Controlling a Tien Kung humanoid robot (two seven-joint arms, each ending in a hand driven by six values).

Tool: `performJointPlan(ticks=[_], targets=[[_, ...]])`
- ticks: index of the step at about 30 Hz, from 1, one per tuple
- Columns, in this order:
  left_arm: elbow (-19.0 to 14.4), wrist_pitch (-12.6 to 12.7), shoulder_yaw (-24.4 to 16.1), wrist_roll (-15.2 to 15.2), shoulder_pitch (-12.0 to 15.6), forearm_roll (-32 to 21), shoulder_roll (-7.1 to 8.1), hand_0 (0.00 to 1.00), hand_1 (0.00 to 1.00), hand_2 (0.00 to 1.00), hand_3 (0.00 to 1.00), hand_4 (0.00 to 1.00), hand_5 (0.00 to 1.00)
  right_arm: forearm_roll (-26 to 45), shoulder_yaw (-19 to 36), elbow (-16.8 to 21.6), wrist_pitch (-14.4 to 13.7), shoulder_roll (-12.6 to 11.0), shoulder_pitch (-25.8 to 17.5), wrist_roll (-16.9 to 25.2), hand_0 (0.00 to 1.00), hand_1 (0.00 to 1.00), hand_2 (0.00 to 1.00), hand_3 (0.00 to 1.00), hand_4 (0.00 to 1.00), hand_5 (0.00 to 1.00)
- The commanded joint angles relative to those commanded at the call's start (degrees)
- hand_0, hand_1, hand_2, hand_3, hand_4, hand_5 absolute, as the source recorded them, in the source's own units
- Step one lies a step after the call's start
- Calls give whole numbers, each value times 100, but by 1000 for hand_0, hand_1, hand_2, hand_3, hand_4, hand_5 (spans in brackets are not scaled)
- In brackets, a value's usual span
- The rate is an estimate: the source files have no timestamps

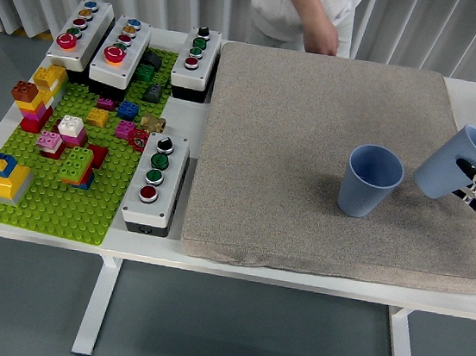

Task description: Pick cup pour cup place

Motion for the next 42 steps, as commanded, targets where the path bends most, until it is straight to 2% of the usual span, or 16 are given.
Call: performJointPlan(ticks=[8, 21, 31, 42], targets=[[-1, -3, 12, -4, -9, -14, -6, 699, 712, 722, 626, 492, 921, -210, 62, 31, -15, 2, 17, 37, 815, 652, 533, 582, 613, 2], [0, -5, 28, -12, -14, -41, -13, 699, 712, 722, 625, 492, 921, -712, 5, 135, -199, 21, 9, 166, 813, 651, 530, 581, 610, 2], [0, -5, 36, -14, -15, -48, -17, 698, 712, 722, 626, 492, 922, -1669, -255, 290, -469, 72, -133, 350, 809, 650, 529, 579, 605, 2], [-4, -5, 19, -7, -9, -20, -25, 699, 712, 722, 626, 492, 922, -2146, -530, 303, -597, 232, -373, 458, 807, 651, 528, 579, 603, 2]])
